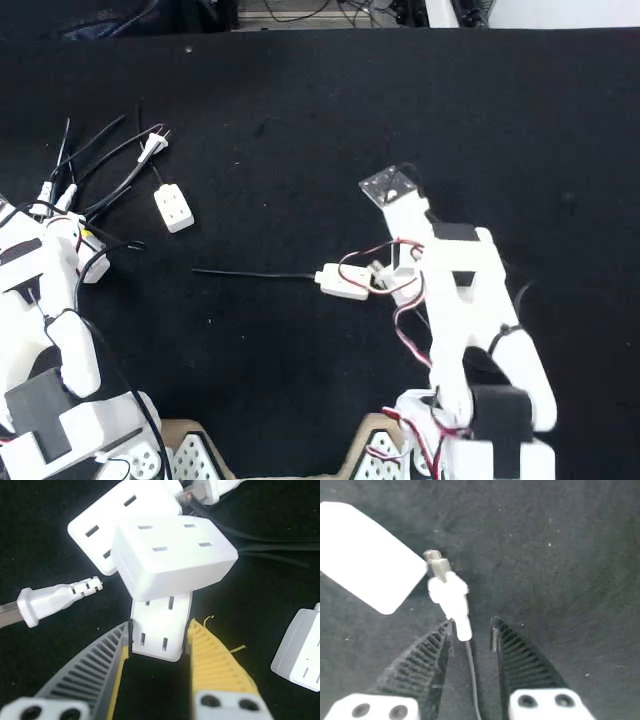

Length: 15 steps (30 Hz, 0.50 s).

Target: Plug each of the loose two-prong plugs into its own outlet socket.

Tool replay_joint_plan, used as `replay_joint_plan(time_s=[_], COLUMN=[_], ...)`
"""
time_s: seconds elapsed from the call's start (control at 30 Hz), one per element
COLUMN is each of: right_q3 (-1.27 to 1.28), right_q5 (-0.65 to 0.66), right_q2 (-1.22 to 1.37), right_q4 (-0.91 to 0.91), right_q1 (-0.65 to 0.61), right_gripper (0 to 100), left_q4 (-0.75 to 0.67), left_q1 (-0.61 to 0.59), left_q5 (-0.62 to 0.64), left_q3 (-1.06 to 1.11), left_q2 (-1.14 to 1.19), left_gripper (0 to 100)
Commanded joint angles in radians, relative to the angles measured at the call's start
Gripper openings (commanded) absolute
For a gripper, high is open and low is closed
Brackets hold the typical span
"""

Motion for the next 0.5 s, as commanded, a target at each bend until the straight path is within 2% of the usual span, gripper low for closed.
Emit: replay_joint_plan(time_s=[0.0,0.13,0.27,0.47], right_q3=[-0.018,0.05,0.091,0.085], right_q5=[-0.006,0.044,0.068,0.087], right_q2=[-0.11,-0.131,-0.131,-0.139], right_q4=[0.031,-0.04,-0.135,-0.132], right_q1=[-0.061,-0.114,-0.109,-0.083], right_gripper=[11.4,11.4,11.4,11.4], left_q4=[0.002,0.002,0.005,0.005], left_q1=[-0.028,-0.031,-0.033,-0.031], left_q5=[0.009,0.009,0.009,0.009], left_q3=[0.021,0.021,0.021,0.021], left_q2=[0.008,0.008,0.008,0.008], left_gripper=[17,17,17,17])
